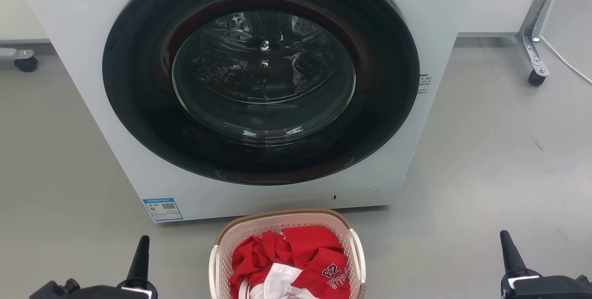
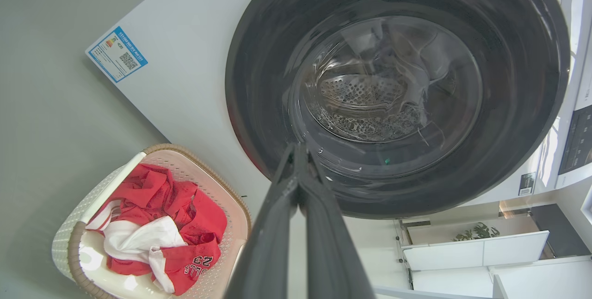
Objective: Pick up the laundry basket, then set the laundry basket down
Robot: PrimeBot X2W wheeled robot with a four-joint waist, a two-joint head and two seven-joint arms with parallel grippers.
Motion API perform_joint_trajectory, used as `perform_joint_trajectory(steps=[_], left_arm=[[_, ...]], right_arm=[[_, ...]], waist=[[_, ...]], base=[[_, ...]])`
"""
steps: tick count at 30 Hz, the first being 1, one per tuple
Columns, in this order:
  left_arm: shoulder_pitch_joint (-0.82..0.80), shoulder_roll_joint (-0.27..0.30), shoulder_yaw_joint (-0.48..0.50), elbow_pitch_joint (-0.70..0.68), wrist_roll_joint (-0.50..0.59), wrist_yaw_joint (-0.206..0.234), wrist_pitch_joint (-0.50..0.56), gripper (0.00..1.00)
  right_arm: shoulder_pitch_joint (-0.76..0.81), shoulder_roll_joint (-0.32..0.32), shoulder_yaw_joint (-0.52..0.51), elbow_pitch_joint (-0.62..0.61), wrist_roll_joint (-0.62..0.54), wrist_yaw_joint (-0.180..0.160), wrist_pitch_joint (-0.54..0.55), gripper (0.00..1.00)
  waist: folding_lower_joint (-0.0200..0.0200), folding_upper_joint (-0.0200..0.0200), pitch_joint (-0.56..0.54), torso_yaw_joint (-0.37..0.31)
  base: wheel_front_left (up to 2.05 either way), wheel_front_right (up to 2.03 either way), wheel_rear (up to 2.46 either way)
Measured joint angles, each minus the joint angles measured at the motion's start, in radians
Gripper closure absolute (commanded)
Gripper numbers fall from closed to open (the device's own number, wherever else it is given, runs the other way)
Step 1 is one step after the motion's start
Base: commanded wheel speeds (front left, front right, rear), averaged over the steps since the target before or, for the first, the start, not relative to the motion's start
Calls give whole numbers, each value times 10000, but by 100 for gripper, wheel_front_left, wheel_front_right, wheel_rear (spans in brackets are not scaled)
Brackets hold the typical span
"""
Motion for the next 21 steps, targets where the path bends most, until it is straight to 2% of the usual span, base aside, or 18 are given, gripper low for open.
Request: perform_joint_trajectory(steps=[21], left_arm=[[-564,-169,635,368,-3085,-535,719,100]], right_arm=[[-425,38,-727,353,3124,525,715,100]], waist=[[0,0,-22,28]], base=[[0,0,0]])
